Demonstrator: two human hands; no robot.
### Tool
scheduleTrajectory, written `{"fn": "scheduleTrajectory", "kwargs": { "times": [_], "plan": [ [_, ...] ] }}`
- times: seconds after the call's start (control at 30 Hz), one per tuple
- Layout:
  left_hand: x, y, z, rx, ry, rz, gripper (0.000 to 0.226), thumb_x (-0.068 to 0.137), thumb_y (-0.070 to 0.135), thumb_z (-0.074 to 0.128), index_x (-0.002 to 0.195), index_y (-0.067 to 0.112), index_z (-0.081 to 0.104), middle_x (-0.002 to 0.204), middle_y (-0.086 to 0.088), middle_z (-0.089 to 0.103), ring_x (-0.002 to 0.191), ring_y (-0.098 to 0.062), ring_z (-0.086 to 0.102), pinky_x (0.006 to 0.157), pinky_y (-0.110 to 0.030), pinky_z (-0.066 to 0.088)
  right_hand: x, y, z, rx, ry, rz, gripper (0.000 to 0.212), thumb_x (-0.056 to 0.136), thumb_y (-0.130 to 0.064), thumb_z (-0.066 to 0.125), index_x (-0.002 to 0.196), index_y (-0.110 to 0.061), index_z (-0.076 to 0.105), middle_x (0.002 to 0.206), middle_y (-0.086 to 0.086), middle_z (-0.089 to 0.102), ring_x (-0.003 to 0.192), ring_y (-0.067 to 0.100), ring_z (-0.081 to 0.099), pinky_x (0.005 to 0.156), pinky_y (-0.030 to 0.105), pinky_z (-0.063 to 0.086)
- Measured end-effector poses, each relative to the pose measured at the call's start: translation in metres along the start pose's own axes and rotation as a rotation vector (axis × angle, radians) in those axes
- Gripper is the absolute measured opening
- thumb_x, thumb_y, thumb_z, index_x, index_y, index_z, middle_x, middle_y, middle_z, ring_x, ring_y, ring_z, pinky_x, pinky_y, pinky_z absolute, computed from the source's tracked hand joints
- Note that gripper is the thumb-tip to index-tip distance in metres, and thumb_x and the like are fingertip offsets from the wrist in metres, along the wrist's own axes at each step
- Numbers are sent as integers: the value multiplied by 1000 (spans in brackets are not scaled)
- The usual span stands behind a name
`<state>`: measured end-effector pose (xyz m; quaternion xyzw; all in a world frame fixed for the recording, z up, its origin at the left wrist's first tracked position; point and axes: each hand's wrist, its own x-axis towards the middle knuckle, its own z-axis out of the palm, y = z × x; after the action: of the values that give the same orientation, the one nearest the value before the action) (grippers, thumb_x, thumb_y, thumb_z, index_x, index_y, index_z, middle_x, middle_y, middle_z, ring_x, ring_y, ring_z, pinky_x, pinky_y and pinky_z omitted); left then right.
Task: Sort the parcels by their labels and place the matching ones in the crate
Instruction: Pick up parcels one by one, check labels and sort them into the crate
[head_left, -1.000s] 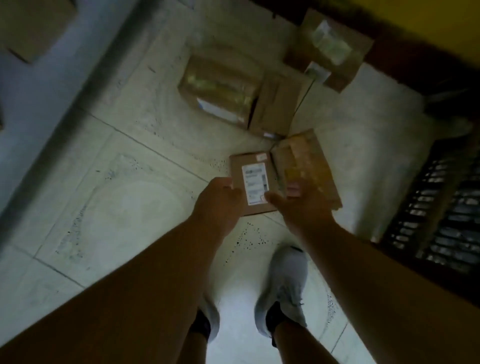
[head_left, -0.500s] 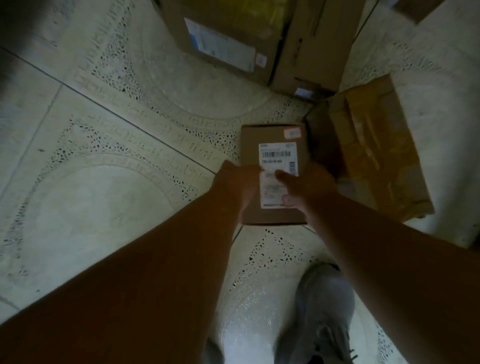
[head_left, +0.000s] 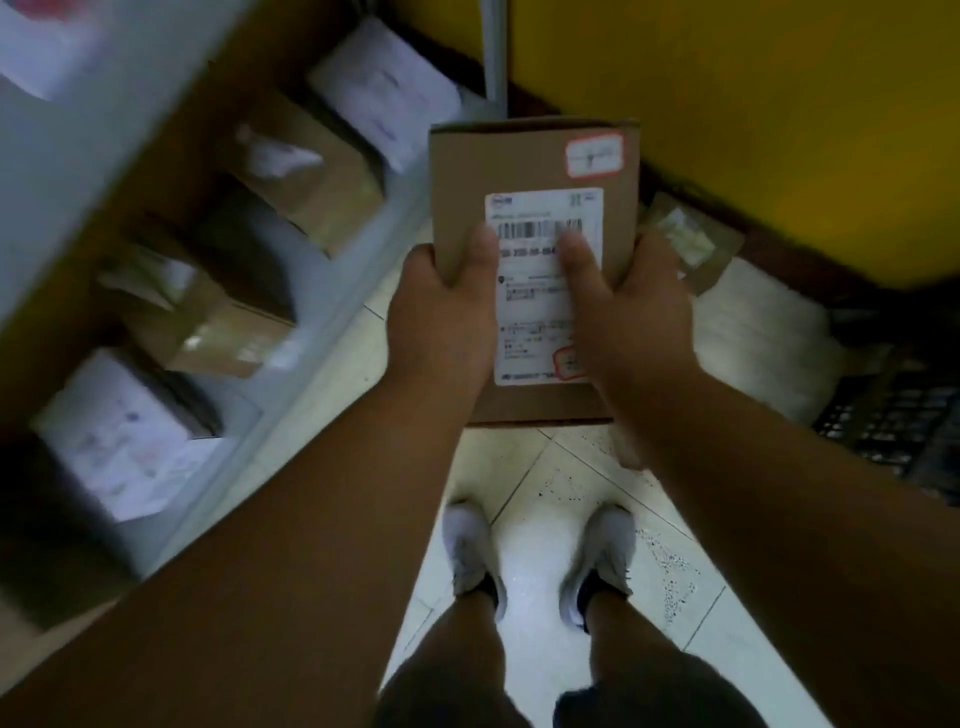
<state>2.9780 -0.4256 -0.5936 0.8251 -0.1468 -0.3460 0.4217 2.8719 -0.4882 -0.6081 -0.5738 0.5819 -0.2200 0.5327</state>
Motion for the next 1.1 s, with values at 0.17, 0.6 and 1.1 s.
{"fn": "scheduleTrajectory", "kwargs": {
  "times": [0.17, 0.6, 1.1],
  "plan": [
    [-94, 128, -91, -52, 84, 181, 34, 94, 59, 49, 109, 28, 53, 97, 10, 64, 78, -4, 61, 65, -18, 51, -91, -159, -53, 1, 90, -178, 39, 90, -56, 61, 111, -25, 52, 97, -11, 68, 83, 6, 71, 68, 37, 64],
    [-186, 156, -232, -179, 333, 304, 39, 87, 65, 54, 116, 39, 50, 100, 15, 66, 85, -6, 68, 64, -23, 57, -197, -263, -16, 59, -111, -487, 29, 100, -47, 48, 114, -22, 51, 93, -10, 65, 78, 6, 69, 62, 29, 58],
    [-337, 33, -183, -495, 838, -88, 33, 96, 55, 50, 117, 31, 54, 96, 16, 67, 79, 5, 64, 59, -12, 44, -282, -176, -25, -275, -682, -682, 26, 104, -47, 34, 103, -28, 51, 86, -14, 63, 83, 13, 67, 74, 38, 56]
  ]
}}
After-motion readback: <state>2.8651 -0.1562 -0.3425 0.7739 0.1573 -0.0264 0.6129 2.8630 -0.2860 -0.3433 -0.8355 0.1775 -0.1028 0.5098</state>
